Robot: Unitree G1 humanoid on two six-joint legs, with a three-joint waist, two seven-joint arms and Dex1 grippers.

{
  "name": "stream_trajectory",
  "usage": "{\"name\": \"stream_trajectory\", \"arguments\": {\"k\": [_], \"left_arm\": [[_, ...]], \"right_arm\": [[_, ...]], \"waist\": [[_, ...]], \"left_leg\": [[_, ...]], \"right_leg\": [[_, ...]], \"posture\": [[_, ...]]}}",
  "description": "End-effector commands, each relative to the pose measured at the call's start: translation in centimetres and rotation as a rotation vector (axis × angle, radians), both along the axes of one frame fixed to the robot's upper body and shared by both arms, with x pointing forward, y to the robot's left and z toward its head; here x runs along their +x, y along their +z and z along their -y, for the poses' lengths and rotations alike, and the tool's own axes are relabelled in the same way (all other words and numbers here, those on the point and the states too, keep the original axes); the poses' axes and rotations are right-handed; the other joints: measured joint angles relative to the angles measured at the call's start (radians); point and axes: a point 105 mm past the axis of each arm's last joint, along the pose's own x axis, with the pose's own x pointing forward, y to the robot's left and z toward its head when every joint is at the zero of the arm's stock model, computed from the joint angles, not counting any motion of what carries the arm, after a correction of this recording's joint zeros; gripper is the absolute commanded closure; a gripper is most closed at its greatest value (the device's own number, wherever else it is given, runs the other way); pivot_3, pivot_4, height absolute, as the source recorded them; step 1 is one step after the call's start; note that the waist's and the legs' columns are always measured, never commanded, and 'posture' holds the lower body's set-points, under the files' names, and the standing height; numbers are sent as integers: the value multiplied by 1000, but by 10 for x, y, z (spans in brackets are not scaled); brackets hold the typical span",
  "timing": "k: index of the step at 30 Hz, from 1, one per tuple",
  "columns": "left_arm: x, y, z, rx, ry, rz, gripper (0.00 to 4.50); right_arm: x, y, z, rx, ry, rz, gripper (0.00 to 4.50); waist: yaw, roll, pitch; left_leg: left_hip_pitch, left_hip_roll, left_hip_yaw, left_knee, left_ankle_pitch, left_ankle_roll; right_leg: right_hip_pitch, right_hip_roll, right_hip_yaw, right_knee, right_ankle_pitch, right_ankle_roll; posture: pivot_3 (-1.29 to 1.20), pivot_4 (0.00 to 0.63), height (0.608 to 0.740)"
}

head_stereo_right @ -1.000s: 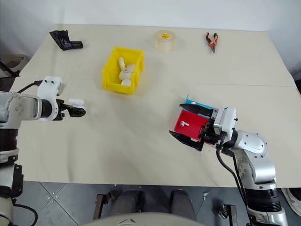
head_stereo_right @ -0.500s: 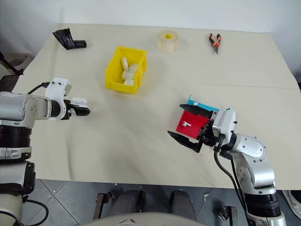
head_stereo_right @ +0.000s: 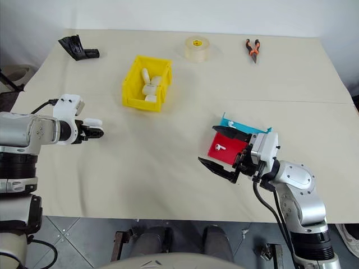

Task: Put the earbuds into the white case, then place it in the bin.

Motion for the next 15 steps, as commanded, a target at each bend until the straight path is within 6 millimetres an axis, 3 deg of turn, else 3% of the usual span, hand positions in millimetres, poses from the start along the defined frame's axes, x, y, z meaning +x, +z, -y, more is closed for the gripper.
{"name": "stream_trajectory", "arguments": {"k": [1, 3, 7, 9, 11, 15], "left_arm": [[-4, 11, 18, -93, -180, 156, 1716], [-14, 18, 34, -168, -327, 259, 1716], [-54, 22, 74, -222, -704, 476, 1716], [-69, 17, 88, -290, -791, 543, 1716], [-83, 27, 107, -391, -896, 756, 1716], [-89, 26, 144, -511, -954, 919, 1716]], "right_arm": [[-5, 9, 2, 7, -5, 43, 0], [-5, 9, 4, 0, -14, 41, 0], [-5, 11, 12, -20, -31, 40, 0], [-5, 12, 15, -31, -41, 38, 0], [-5, 13, 19, -44, -59, 37, 0], [-6, 18, 35, -71, -126, 34, 0]], "waist": [[1, 0, 0], [2, 0, 0], [6, 0, 0], [8, 1, 0], [11, 1, 0], [22, 1, 0]], "left_leg": [[0, 0, 0, 0, 0, 0], [0, 0, 0, 0, 0, 0], [-2, 0, 0, 0, 0, 0], [-2, 1, -1, 0, 0, 0], [-1, 2, -1, 0, 0, 0], [-1, 2, 0, 1, 0, 0]], "right_leg": [[0, 0, 0, 0, 0, 0], [0, -1, 0, -1, 0, 0], [1, -4, 0, -6, 0, 0], [4, -5, 0, -13, 0, 0], [7, -4, -1, -15, 0, 0], [10, -2, -3, -19, 0, 0]], "posture": [[0, 150, 740], [0, 150, 740], [0, 150, 740], [0, 150, 740], [0, 150, 740], [0, 150, 740]]}}
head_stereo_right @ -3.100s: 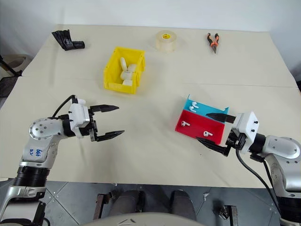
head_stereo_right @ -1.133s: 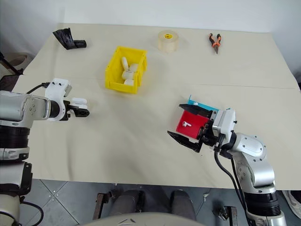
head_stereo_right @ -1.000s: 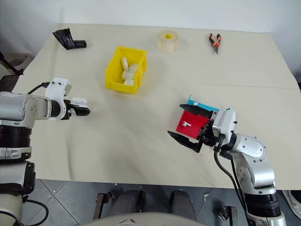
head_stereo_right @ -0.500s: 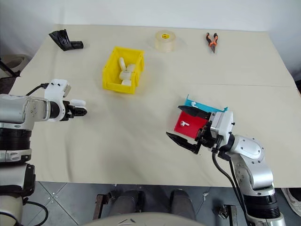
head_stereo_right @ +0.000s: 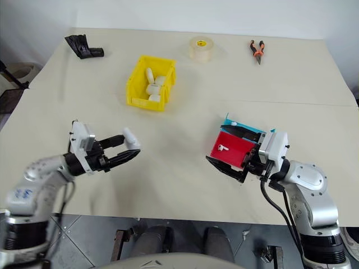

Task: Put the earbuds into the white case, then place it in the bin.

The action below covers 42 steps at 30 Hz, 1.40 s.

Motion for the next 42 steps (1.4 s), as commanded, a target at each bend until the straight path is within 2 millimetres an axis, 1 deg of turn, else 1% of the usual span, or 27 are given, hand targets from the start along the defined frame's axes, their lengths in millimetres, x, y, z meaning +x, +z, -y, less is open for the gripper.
{"name": "stream_trajectory", "arguments": {"k": [1, 5, 8, 10, 12, 14, 16, 17, 19, 22, 25, 27, 30, 34, 37, 42], "left_arm": [[-9, 17, 31, -96, -97, 174, 1716], [-16, 16, 71, -210, -262, 226, 1716], [-23, 17, 92, -223, -371, 326, 1716], [-27, 16, 101, -219, -451, 365, 1716], [-28, 15, 110, -220, -515, 383, 1716], [-29, 15, 116, -223, -569, 401, 1716], [-29, 15, 120, -227, -614, 414, 1716], [-30, 15, 122, -229, -635, 412, 1716], [-29, 12, 123, -224, -664, 383, 1716], [-27, 10, 122, -220, -671, 385, 1716], [-28, 9, 122, -218, -678, 379, 1716], [-28, 8, 122, -218, -678, 372, 1716], [-28, 8, 121, -219, -670, 372, 1716], [-28, 8, 123, -222, -667, 375, 1716], [-29, 9, 124, -224, -671, 375, 1716], [-32, 15, 125, -279, -680, 365, 1716]], "right_arm": [[-5, 16, 17, -19, -66, 47, 0], [-12, 15, 46, -86, -188, 22, 0], [-19, 11, 68, -149, -288, -15, 0], [-27, 8, 83, -198, -341, -43, 0], [-33, -3, 102, -282, -433, -124, 0], [-38, -8, 116, -343, -492, -179, 0], [-43, -13, 123, -401, -510, -224, 0], [-45, -14, 123, -416, -502, -252, 0], [-43, -11, 120, -433, -484, -280, 0], [-33, -4, 104, -495, -421, -347, 0], [-25, -9, 94, -610, -398, -453, 0], [-23, -10, 85, -651, -354, -489, 0], [-14, -14, 78, -737, -345, -552, 0], [5, -27, 74, -883, -329, -549, 0], [19, -26, 69, -917, -322, -526, 0], [29, -28, 65, -1002, -284, -524, 0]], "waist": [[6, 0, 0], [14, 0, 0], [11, 0, 0], [11, 1, -1], [11, 2, -1], [11, 2, -1], [8, 3, -2], [9, 3, -2], [7, 4, -2], [6, 6, -3], [10, 7, -4], [13, 7, -4], [14, 6, -4], [9, 6, -3], [8, 6, -3], [9, 7, -3]], "left_leg": [[0, 0, 0, 0, 0, 0], [2, -2, 0, 0, -1, 3], [2, -2, 1, 0, -1, 4], [2, -2, 2, 0, -1, 4], [3, -2, 2, 0, -1, 4], [3, -2, 3, 0, -1, 5], [3, -2, 3, 0, -1, 5], [3, -1, 3, 0, -1, 5], [4, -1, 3, -1, -1, 5], [3, 0, 4, -1, 0, 5], [3, 1, 3, 0, 0, 5], [2, 1, 2, 0, 0, 5], [0, -1, -1, 1, -1, 5], [0, -2, -1, 1, -1, 6], [-1, -2, -1, 1, -1, 6], [-1, -2, -1, 1, -1, 6]], "right_leg": [[1, 1, 0, -1, 0, 0], [5, 2, -1, -3, 1, 2], [6, 2, -2, -4, 1, 3], [6, 2, -4, -4, 1, 3], [6, 2, -9, -4, 1, 3], [7, 2, -10, -5, 1, 3], [7, 2, -10, -6, 1, 3], [7, 3, -10, -7, 1, 3], [8, 3, -10, -8, 1, 3], [8, 4, -10, -10, 1, 3], [9, 4, -10, -10, 1, 3], [9, 3, -9, -11, 1, 3], [9, 1, -8, -12, 2, 3], [9, 1, -9, -13, 2, 4], [8, 1, -8, -13, 2, 4], [7, 1, -9, -13, 2, 4]], "posture": [[0, 150, 740], [0, 150, 740], [0, 150, 740], [0, 150, 740], [0, 150, 740], [0, 150, 740], [0, 150, 740], [0, 150, 740], [0, 150, 740], [0, 150, 740], [0, 150, 740], [0, 150, 740], [0, 150, 740], [0, 150, 740], [0, 150, 740], [0, 150, 740]]}}
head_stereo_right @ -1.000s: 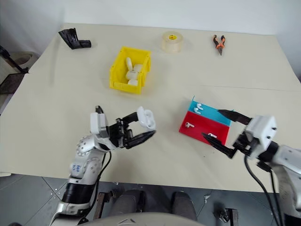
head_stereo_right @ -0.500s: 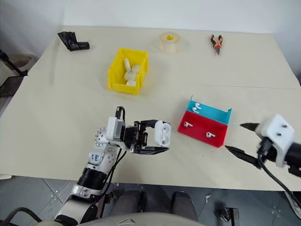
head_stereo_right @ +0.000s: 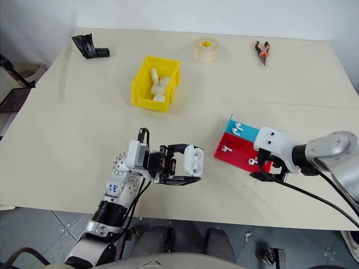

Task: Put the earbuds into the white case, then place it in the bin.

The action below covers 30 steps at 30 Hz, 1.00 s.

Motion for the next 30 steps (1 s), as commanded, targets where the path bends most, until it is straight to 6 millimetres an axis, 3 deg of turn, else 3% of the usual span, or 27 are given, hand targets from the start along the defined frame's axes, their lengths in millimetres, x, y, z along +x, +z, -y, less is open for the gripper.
{"name": "stream_trajectory", "arguments": {"k": [1, 8, 11, 16, 30], "left_arm": [[-8, 11, 1, -74, -40, 9, 1716], [-8, 7, 2, -54, -46, 5, 1716], [-6, 7, 2, -42, -39, 5, 1716], [-6, 7, 0, -38, -35, 3, 1716], [-5, 11, -1, -34, -29, 9, 1716]], "right_arm": [[5, 0, 1, -55, 28, -5, 0], [15, -1, -1, -88, 58, -16, 0], [15, -6, -1, -97, 64, -22, 573], [16, -8, -2, -108, 81, -20, 2257], [20, -15, -1, -150, 130, 5, 2257]], "waist": [[1, 0, 0], [-1, 0, 0], [0, 0, 0], [-1, 0, 0], [-1, 0, 0]], "left_leg": [[0, 0, 0, 0, 0, 0], [0, 0, 0, 0, 0, 0], [0, 0, 0, 0, 0, 0], [0, 0, 1, 0, 0, 0], [0, 0, 1, 0, 0, 0]], "right_leg": [[0, 0, 0, 0, 0, 0], [-1, 0, 0, 1, 0, 0], [-1, 0, 0, 1, 0, 0], [-1, 0, -1, 1, 0, 0], [-1, 0, -1, 1, 0, 0]], "posture": [[0, 150, 740], [0, 150, 740], [0, 150, 740], [0, 150, 740], [0, 150, 740]]}}
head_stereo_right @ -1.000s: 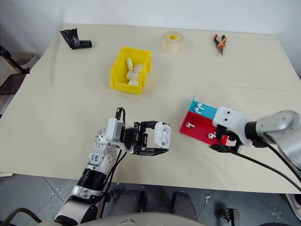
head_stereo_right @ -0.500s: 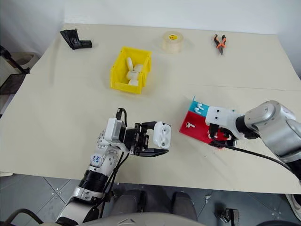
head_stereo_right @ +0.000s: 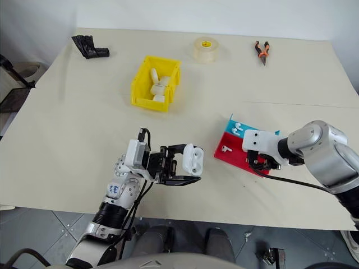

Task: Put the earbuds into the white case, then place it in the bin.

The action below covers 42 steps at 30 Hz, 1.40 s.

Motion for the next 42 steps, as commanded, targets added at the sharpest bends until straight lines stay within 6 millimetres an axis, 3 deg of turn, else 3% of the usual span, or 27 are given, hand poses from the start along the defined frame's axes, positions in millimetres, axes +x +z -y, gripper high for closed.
{"name": "stream_trajectory", "arguments": {"k": [1, 14, 17, 20, 34, 38, 42], "left_arm": [[-4, 13, 0, -20, -9, 50, 1716], [-3, 16, 0, -16, -3, 45, 1716], [-3, 16, 0, -15, -2, 43, 1716], [-3, 16, 0, -15, -2, 43, 1716], [-2, 17, -1, -12, -3, 43, 1716], [-1, 16, -3, -7, -1, 43, 1716], [3, 15, -5, 9, -2, 38, 1716]], "right_arm": [[1, 2, 0, -19, 21, 25, 2257], [3, -5, 0, -25, 36, 20, 2257], [1, -8, 0, -28, 38, 8, 2861], [1, -10, 2, -31, 35, 7, 3794], [6, -8, 0, -14, 29, 39, 3794], [7, 22, -3, 104, 3, 105, 3794], [-5, 46, -7, 250, 17, 143, 3794]], "waist": [[0, 0, 0], [-1, 0, 0], [-1, 0, 0], [-1, 0, 0], [-2, 0, 0], [-1, 0, 0], [2, 0, 0]], "left_leg": [[0, 0, 0, 0, 0, 0], [1, 0, 0, 0, 0, 0], [1, 0, 0, 0, 0, 0], [1, 0, 0, 0, 0, 0], [1, 0, 0, 0, 0, 0], [1, 0, 0, 0, 0, 0], [1, 0, 0, 0, 0, 0]], "right_leg": [[0, 0, 0, 0, 0, 0], [1, 0, 0, 0, 0, 0], [1, 0, 0, 0, 0, 0], [1, 0, 0, 0, 0, 0], [1, 0, 0, 0, 0, 0], [1, 0, 0, 0, 0, 0], [0, 0, -1, 0, 0, 0]], "posture": [[0, 150, 740], [0, 150, 740], [0, 150, 740], [0, 150, 740], [0, 150, 740], [0, 150, 740], [0, 150, 740]]}}
